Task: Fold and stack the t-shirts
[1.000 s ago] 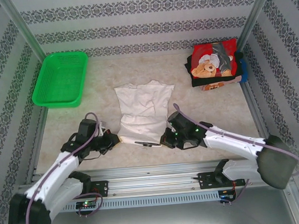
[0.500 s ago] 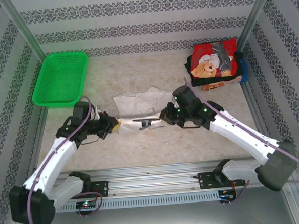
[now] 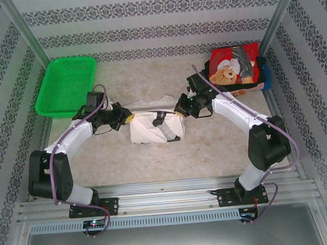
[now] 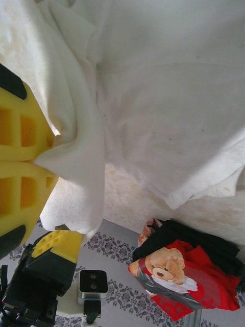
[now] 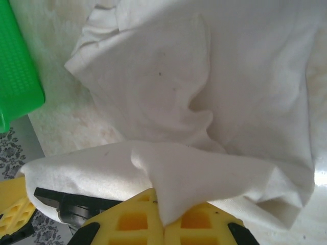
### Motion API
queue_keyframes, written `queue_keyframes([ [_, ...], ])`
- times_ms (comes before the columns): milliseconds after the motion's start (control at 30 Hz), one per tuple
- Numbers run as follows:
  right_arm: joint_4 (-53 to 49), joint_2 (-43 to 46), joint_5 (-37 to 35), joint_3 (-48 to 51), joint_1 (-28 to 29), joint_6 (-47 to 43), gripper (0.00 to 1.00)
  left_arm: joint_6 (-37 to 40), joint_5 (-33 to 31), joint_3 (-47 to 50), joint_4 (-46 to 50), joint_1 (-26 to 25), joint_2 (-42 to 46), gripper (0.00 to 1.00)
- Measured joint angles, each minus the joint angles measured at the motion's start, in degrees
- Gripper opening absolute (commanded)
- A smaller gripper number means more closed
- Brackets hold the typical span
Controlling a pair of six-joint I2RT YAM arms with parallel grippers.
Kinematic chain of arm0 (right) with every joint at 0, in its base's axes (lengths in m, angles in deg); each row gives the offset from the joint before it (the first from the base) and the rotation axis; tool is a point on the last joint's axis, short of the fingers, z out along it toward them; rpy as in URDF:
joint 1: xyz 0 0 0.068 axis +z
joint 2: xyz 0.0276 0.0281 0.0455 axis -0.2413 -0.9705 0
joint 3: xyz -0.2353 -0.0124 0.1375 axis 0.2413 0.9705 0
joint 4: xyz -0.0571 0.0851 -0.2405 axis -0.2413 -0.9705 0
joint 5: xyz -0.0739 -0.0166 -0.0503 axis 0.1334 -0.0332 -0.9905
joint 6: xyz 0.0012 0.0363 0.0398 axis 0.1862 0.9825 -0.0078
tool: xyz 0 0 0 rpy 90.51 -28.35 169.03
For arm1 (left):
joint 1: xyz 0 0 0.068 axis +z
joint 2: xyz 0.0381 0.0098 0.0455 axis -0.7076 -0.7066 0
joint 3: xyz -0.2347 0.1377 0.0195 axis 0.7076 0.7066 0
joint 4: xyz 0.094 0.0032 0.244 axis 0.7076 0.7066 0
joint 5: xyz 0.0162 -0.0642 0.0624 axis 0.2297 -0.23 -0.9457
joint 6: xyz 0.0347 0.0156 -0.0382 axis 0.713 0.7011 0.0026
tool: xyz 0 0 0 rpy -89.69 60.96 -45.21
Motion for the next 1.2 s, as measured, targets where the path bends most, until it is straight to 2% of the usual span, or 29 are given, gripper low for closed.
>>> queue_keyframes([
  [433, -1.3, -14.5, 2.7, -12.9, -3.5, -4.2, 0.01, 3.1, 2.2, -9.1, -2.7, 3.3, -14.7, 0.00],
  [833, -1.2, -21.0, 3.0, -16.3, -5.4, -4.8, 0.02, 5.3, 3.5, -18.9, -3.5, 3.7, -26.8, 0.00],
  [933, -1.1, -22.1, 3.2, -17.2, -5.9, -4.8, 0.04, 5.6, 3.8, -20.7, -4.0, 3.7, -29.4, 0.12],
  [967, -0.9, -22.5, 3.2, -17.5, -6.0, -4.8, 0.06, 5.6, 3.8, -21.1, -4.1, 3.7, -30.1, 0.19],
  [1000, -0.9, -23.0, 3.2, -17.9, -6.1, -4.8, 0.09, 5.4, 3.8, -21.5, -4.3, 3.7, -30.8, 0.32],
  [1033, -0.9, -23.6, 3.2, -18.4, -6.3, -4.8, 0.16, 5.4, 3.8, -21.9, -4.9, 3.7, -31.4, 0.40],
  [1100, -0.9, -24.7, 3.2, -19.0, -6.6, -4.9, 0.19, 4.5, 3.8, -23.1, -5.5, 3.8, -32.4, 0.47],
  [1200, -0.9, -25.2, 3.1, -19.2, -7.3, -5.0, 0.30, 3.5, 3.8, -25.6, -6.7, 3.9, -33.2, 0.56],
])
